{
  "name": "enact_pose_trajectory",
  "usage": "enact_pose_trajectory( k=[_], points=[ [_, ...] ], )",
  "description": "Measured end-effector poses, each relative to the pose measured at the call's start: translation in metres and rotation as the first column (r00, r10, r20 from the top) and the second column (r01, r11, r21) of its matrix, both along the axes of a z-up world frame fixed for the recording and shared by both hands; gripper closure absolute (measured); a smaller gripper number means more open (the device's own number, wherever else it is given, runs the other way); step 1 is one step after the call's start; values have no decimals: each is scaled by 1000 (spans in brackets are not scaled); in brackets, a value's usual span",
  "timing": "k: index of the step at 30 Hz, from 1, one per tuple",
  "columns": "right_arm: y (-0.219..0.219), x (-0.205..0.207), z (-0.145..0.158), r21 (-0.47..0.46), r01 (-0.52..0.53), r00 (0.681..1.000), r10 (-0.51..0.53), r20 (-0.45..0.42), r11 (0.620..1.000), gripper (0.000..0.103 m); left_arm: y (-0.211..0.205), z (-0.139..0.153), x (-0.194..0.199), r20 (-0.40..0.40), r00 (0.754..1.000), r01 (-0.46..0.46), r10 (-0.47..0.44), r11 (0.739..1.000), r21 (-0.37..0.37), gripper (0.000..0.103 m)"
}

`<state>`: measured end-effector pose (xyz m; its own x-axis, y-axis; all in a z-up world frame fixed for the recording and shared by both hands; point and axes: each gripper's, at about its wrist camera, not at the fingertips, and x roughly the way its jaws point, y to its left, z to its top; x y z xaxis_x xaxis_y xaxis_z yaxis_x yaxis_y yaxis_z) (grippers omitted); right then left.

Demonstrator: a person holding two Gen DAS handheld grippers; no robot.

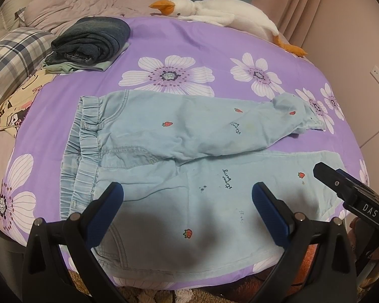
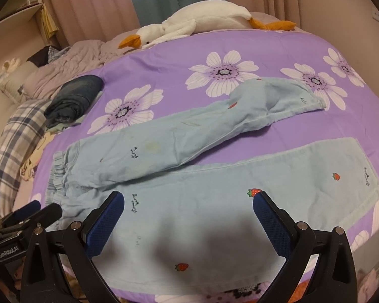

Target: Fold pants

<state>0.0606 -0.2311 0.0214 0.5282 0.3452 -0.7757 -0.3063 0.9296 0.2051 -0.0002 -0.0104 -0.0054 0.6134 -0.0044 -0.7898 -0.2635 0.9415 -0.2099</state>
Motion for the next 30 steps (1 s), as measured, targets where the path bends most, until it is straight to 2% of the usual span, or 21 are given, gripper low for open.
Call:
enact_pose_trajectory(
  k=[9,12,19,30],
  points=[
    [-1,-2,0,-3,1,1000,-1,-2,1000,1,1,1,-2,-15,1000,8,-9,999,-37,2],
    [-1,-3,0,-5,3,1000,-3,-4,1000,1,1,0,-2,-22,1000,9,-9,1000,-16,2],
    [1,-3,0,-14,6,1000,-6,-1,1000,1,1,0,-2,-41,999,13,-14,1000,-26,2],
    [4,-1,-2,-24,15,1000,-15,-11,1000,1,3,-6,-2,-28,1000,12,-12,1000,-14,3]
  ],
)
